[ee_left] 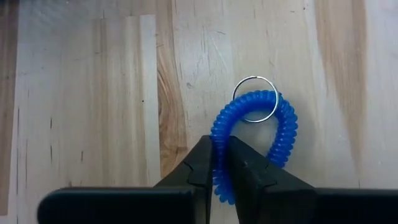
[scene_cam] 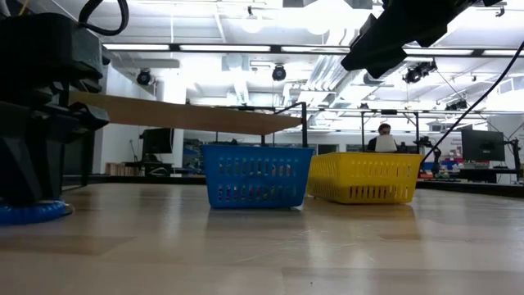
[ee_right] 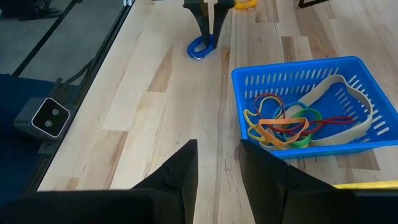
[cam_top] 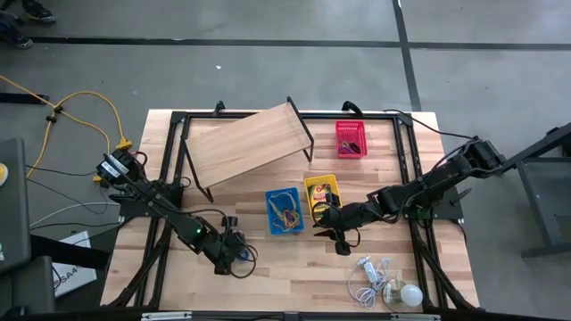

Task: Pick & Place Office Desk Supplies
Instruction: Put the blue spring keychain into the red bin

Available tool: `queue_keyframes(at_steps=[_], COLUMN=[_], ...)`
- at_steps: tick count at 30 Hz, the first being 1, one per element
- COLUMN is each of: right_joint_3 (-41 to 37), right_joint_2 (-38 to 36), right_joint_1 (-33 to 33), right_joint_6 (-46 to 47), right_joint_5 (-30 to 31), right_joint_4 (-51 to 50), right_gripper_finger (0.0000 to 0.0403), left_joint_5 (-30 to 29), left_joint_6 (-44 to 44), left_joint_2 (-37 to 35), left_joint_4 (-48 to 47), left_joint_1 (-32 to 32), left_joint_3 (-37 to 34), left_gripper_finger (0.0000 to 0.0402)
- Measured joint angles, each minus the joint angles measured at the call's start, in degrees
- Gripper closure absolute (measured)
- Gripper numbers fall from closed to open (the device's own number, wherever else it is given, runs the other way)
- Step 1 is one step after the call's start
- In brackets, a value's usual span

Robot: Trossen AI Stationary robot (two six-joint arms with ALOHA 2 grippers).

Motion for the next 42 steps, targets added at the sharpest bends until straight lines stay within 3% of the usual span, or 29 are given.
queue_keyframes(at_steps=[20, 34, 42], right_joint_3=[0.0, 0.0, 0.0], right_joint_2=[0.0, 0.0, 0.0], right_joint_1=[0.0, 0.0, 0.0], right_joint_6=[0.0, 0.0, 0.0], right_joint_5=[0.0, 0.0, 0.0], right_joint_4=[0.0, 0.0, 0.0], right_gripper_finger=[0.0298, 0.0298, 0.0298], left_joint_5=[-0.9, -0.9, -0.8], left_joint_6=[0.8, 3.8, 5.4], left_joint_2=[-2.7, -7.8, -7.7], left_joint_4=[3.6, 19.0, 21.5], left_joint_1=[2.8, 10.4, 17.0], left_joint_3=[-0.2, -0.1, 0.4], left_gripper_finger=[0.0384, 0.0384, 0.0384])
